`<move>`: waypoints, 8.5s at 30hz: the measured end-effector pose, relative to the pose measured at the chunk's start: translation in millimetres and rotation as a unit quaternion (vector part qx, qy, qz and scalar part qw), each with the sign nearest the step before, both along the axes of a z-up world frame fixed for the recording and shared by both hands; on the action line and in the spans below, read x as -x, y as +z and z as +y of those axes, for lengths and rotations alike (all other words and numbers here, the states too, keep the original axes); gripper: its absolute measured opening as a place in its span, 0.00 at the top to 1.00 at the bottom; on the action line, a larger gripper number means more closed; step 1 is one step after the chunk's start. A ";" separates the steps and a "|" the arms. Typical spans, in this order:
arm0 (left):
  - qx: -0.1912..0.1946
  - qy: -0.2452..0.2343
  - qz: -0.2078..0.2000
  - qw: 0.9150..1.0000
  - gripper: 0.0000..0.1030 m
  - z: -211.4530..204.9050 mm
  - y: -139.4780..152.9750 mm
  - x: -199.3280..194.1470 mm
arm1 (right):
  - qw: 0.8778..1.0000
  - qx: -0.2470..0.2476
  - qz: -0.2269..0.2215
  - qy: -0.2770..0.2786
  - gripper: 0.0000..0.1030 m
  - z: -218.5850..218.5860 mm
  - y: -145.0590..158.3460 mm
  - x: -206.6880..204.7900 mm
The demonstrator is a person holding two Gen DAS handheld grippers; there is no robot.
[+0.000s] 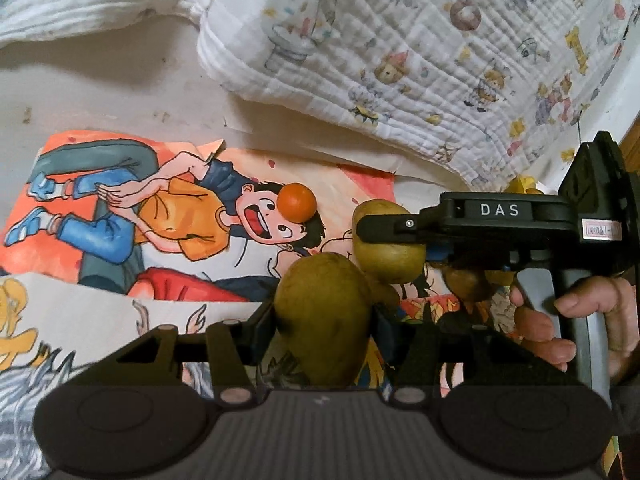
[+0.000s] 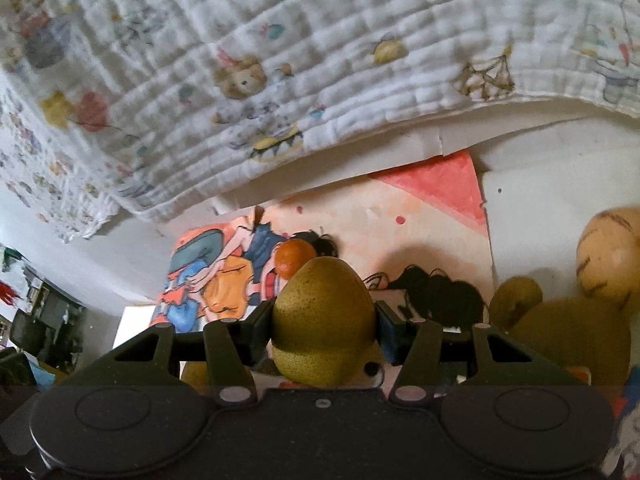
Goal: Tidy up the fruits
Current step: 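Carry the brown oval fruit with the left tool while the right tool carries the pear to the tray, then lower both fruits into the tray and open both tools, then move both tools away from the tray toward the remaining fruits, then grasp the stickered kiwi with the right tool while the left tool grasps a small brown round fruit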
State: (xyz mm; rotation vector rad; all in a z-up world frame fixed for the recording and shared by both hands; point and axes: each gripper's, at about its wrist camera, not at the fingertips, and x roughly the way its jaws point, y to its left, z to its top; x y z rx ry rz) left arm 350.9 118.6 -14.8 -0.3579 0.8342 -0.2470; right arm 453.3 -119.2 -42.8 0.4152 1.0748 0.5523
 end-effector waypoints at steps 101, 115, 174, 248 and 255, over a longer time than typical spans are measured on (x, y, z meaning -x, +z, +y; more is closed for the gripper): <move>-0.183 -0.198 -0.061 0.961 0.01 -68.3 40.9 262.1 | 0.963 0.153 -0.189 0.113 0.01 -86.0 80.4 364.7; -0.227 -0.184 -0.014 0.956 0.01 -50.3 32.9 260.3 | 0.945 0.267 -0.164 0.092 0.01 -105.4 73.2 366.0; -0.201 -0.062 -0.073 0.975 0.00 -14.8 46.9 11.1 | 0.973 0.161 -0.160 -0.040 0.01 -49.5 72.2 132.8; -0.139 -0.156 -0.043 0.977 0.69 -104.7 2.1 -18.1 | 0.976 -0.010 0.056 -0.211 0.39 -118.0 1.9 65.5; -0.133 -0.156 -0.059 0.977 0.69 -99.5 20.7 11.7 | 0.977 -0.040 0.056 -0.199 0.39 -126.5 13.0 98.7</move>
